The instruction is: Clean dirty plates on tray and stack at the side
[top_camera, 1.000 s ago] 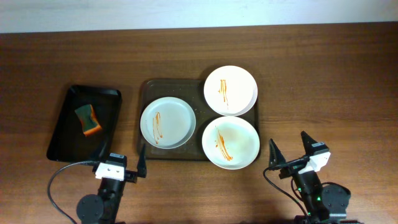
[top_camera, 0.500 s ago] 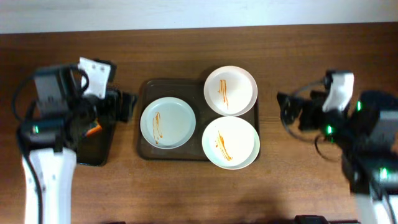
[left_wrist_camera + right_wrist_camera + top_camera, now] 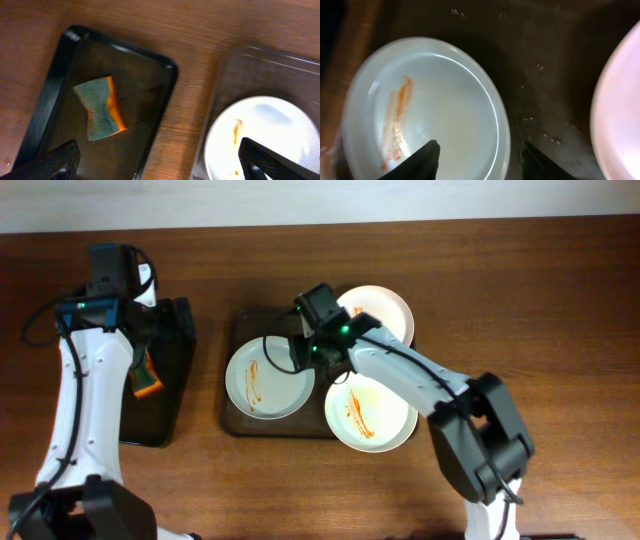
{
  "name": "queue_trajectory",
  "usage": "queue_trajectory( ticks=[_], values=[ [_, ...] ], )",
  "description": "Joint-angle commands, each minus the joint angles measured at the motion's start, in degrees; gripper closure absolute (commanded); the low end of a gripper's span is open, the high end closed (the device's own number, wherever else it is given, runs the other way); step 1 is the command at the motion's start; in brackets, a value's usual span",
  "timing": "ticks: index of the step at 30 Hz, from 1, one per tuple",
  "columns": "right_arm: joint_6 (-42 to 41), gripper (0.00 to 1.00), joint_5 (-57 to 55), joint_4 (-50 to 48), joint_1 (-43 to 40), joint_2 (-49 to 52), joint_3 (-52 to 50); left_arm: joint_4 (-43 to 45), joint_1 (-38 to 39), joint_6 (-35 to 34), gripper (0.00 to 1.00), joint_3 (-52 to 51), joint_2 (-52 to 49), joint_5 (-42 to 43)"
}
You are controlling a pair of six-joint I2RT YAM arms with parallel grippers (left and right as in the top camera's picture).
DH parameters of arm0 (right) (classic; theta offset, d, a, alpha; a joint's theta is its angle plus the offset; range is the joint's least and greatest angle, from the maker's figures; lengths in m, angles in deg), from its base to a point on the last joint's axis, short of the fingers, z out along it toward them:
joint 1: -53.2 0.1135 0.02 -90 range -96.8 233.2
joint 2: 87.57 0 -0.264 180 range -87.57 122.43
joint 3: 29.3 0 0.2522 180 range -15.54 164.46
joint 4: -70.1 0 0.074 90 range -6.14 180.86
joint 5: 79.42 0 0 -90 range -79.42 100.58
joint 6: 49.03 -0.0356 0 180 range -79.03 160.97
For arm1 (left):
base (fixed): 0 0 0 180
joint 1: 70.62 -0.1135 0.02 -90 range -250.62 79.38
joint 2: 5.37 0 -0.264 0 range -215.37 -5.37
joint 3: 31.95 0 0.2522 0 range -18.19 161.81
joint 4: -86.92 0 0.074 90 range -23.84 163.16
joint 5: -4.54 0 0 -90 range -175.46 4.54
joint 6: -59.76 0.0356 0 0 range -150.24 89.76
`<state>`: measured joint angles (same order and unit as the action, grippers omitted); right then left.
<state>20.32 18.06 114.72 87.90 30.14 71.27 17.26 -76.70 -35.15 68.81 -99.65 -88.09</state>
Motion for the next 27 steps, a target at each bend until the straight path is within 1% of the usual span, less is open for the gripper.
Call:
queue_trajectory(
  ticks=[1, 3, 5, 6, 7, 8, 9, 10, 12, 14, 16, 17, 18, 19, 20, 21, 22, 25, 27],
  values=[
    [0.0, 0.57, -3.3, -0.9, 1.0, 3.9, 0.9, 0.1, -2.7, -2.4, 0.01, 0.8, -2.5, -2.6],
    [0.0, 0.68, -3.3, -0.4, 0.9, 4.6, 0.9, 0.3, -2.8, -2.4, 0.0, 0.8, -2.6, -2.6],
    [-0.8, 0.75, -3.5, 0.5, 0.9, 4.9, 0.4, 0.4, -2.8, -2.4, 0.0, 0.8, -2.9, -2.6],
    [-2.3, 0.82, -3.5, 0.8, 0.9, 5.5, -0.2, 0.4, -2.8, -2.4, 0.0, 0.8, -3.3, -2.6],
    [-2.9, 0.87, -3.5, 0.9, 0.9, 5.6, -0.9, 0.4, -2.8, -2.4, 0.0, 0.8, -3.8, -2.6],
    [-3.8, 0.88, -3.5, 1.3, 0.9, 5.6, -1.2, 0.4, -2.8, -2.4, 0.0, 0.8, -4.3, -2.6],
    [-3.9, 0.94, -3.5, 1.7, 0.9, 5.6, -1.2, 0.3, -2.8, -2.4, 0.0, 0.8, -5.1, -2.6],
    [-3.9, 0.96, -3.5, 1.7, 0.9, 5.6, -1.2, 0.3, -2.8, -2.4, 0.0, 0.8, -6.0, -2.6],
    [-3.9, 0.96, -3.5, 1.7, 0.9, 5.6, -1.2, 0.2, -3.3, -2.4, 0.0, 0.8, -8.9, -2.9],
    [-3.9, 0.96, -3.5, 1.5, 0.9, 5.6, -1.2, -1.0, -5.6, -8.8, 0.0, 0.8, -11.5, -5.8],
    [-3.9, 0.96, -3.5, 1.5, 0.9, 5.6, -1.2, -1.0, -8.8, -7.6, 0.02, 0.8, -15.1, -5.6],
    [-3.9, 0.96, -3.5, 1.3, 0.9, 5.6, -1.2, -0.7, -9.4, -6.8, 0.05, 0.8, -16.0, -5.6],
    [-3.9, 0.96, -3.7, 1.1, 0.9, 5.6, -1.2, -0.3, -10.3, -5.7, 0.14, 0.8, -17.6, -5.5],
    [-3.9, 0.96, -3.7, 1.1, 0.9, 5.6, -1.2, -0.3, -10.8, -4.0, 0.3, 0.8, -19.3, -4.8],
    [-3.8, 0.96, -3.7, 1.1, 0.9, 5.6, -1.2, -0.1, -10.8, 0.0, 0.39, 0.8, -20.9, -2.1],
    [-3.8, 0.96, -3.7, 1.1, 0.9, 5.6, -1.2, -0.1, -10.8, 0.5, 0.47, 0.8, -22.1, -1.6],
    [-3.8, 0.96, -3.7, 1.1, 0.9, 5.6, -1.2, -0.1, -10.9, 0.5, 0.5, 0.8, -22.9, -1.7],
    [-3.8, 0.96, -3.7, 1.2, 0.9, 5.6, -1.2, 0.1, -11.1, 0.4, 0.48, 0.8, -23.4, -2.2],
    [-3.8, 0.96, -3.7, 1.3, 0.9, 5.6, -1.2, 1.0, -11.1, 0.5, 0.5, 0.8, -23.4, -4.1]
  ],
)
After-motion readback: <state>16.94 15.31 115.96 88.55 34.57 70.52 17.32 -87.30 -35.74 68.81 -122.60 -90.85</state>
